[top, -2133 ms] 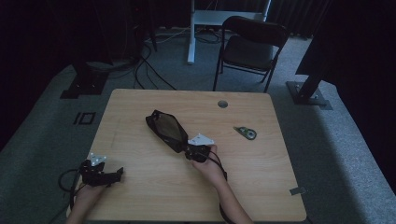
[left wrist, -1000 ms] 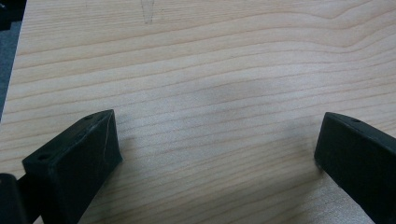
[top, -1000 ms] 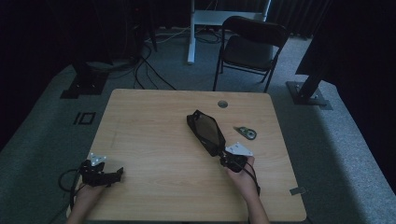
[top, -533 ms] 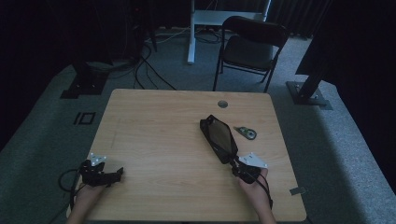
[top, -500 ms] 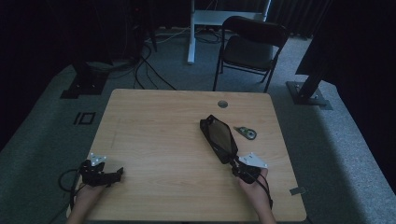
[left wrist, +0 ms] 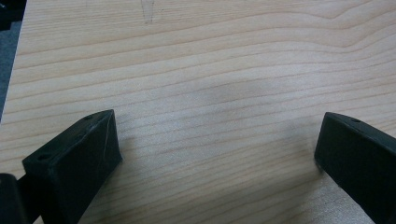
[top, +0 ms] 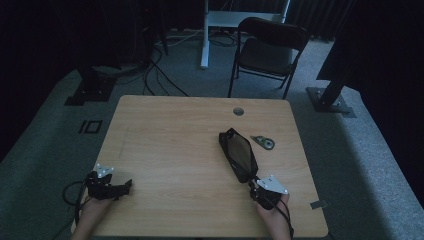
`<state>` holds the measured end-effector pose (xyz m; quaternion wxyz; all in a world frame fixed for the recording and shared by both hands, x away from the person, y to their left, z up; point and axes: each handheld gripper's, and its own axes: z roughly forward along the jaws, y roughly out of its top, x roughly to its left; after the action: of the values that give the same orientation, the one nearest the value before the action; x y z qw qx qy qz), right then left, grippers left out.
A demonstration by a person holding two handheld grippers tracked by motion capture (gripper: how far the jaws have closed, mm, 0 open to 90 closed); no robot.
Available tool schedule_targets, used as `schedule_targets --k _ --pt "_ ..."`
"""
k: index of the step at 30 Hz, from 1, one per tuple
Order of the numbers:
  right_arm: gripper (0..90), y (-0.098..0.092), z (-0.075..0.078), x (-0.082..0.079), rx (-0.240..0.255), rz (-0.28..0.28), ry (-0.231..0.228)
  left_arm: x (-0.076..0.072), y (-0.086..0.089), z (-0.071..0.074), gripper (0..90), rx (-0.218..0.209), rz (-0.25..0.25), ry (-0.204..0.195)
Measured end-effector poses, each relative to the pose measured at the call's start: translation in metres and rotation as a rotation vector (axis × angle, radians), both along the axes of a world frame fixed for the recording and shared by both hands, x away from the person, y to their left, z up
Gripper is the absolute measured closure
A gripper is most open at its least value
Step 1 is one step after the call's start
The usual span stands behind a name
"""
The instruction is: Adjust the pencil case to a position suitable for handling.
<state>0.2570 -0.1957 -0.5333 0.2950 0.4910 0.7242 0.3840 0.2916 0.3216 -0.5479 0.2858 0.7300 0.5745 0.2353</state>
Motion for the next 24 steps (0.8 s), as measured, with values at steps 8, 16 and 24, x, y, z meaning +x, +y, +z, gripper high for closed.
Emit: schedule_targets --k 8,16,24 --pt "72.9 0.001 0.002 -0.012 0.016 -0.020 0.007 0.000 0.000 0.000 0.3 0.000 0.000 0.000" --pt "72.0 0.003 0.001 -0.020 0.017 -0.008 0.021 0.000 0.000 0.000 0.3 0.000 0.000 0.000" --pt "55.5 -0.001 0.008 -0.021 0.059 0.028 0.042 0.000 0.000 0.000 0.3 0.000 0.000 0.000"
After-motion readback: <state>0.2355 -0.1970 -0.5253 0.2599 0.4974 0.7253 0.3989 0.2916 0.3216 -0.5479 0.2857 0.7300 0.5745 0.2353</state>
